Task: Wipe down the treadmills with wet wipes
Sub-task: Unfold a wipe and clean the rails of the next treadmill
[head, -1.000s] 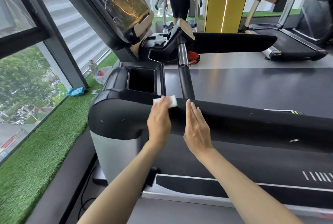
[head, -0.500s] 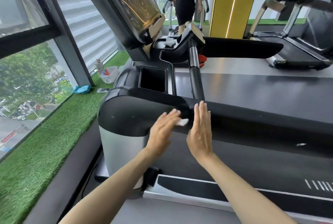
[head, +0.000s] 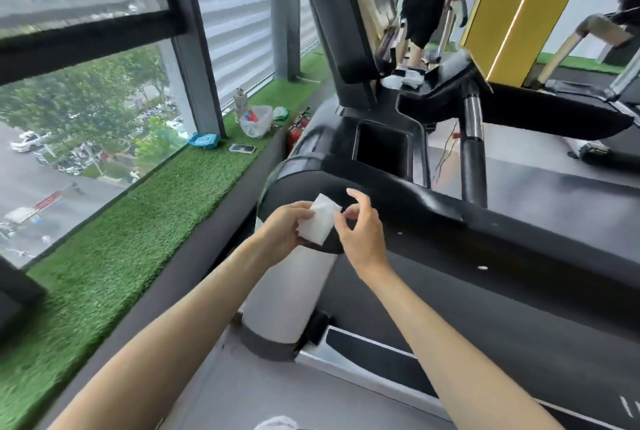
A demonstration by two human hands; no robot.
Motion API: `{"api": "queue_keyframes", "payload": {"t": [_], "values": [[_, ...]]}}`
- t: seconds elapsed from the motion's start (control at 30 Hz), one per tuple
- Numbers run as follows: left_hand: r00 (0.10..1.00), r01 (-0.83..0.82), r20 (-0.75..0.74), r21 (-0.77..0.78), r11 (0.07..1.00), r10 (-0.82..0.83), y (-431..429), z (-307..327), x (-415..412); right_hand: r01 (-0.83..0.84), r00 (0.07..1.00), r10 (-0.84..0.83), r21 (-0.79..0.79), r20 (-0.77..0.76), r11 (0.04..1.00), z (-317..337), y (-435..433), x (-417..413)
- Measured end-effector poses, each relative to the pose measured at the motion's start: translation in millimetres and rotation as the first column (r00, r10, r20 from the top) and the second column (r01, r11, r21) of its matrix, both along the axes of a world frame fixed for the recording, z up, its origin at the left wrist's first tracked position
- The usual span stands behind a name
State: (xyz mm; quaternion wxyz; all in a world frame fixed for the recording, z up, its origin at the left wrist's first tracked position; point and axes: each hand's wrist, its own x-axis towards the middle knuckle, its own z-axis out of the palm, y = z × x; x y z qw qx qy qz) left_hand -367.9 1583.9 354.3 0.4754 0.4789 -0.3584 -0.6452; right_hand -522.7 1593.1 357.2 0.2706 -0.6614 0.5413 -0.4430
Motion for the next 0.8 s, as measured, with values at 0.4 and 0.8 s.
{"api": "queue_keyframes", "payload": {"t": [0.4,0.8], "values": [[0.994,-0.033,0.109,0.086,0.996,0.024,18,-31,83,-0.247,0.959,0.249,0.035,-0.132,0.968,-31,-5,72],[0.946,0.252,0.159,0.19,0.949,-0.283,11,-45,139,-0.374,0.802,0.349,0.048,-0.484,0.926,-40,-4,109]]}}
